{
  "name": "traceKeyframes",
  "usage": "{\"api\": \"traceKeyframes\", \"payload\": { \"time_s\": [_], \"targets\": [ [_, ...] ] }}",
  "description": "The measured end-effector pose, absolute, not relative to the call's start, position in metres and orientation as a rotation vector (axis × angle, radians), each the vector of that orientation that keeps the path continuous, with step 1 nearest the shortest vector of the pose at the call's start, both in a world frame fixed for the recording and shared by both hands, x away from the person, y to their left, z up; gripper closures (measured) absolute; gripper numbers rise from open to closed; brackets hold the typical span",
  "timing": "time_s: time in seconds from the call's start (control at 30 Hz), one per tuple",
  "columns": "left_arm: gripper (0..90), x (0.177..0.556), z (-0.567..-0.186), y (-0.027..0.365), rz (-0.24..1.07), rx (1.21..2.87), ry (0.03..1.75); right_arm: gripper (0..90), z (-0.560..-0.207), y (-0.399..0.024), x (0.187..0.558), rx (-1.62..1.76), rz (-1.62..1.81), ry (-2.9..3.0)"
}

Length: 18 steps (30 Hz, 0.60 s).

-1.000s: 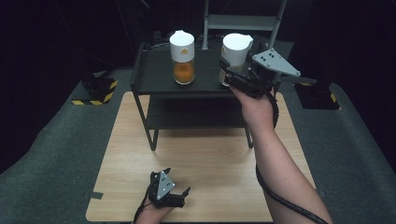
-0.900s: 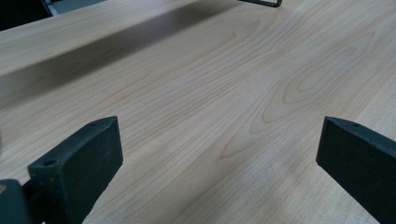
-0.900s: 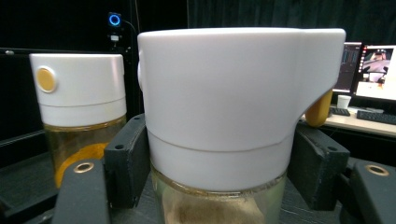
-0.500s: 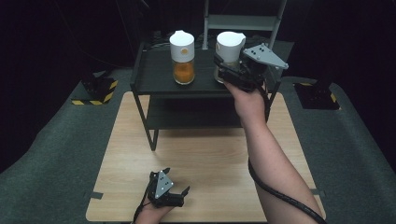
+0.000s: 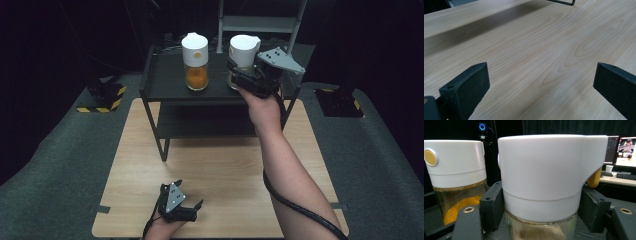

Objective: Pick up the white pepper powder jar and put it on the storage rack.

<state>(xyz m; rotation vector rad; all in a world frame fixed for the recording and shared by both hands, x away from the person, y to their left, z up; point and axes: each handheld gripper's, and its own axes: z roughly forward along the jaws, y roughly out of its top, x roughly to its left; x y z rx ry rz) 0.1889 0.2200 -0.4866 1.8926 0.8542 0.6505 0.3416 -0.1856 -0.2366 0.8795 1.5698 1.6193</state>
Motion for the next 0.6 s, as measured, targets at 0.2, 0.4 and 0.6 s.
{"api": "traceKeyframes", "payload": {
  "time_s": [0.2,0.4,0.6],
  "targets": [
    [0.7,0.1893,-0.4865,0.2202,0.648,1.894,0.853,30.1,-0.2420,-0.1872,0.3424,0.879,1.641,1.550],
    [0.7,0.1893,-0.4866,0.2201,0.648,1.893,0.852,30.0,-0.2451,-0.1887,0.3441,0.876,1.655,1.542],
    [0.7,0.1895,-0.4864,0.2203,0.647,1.895,0.852,29.9,-0.2450,-0.1856,0.3443,0.866,1.639,1.546]
  ]
}}
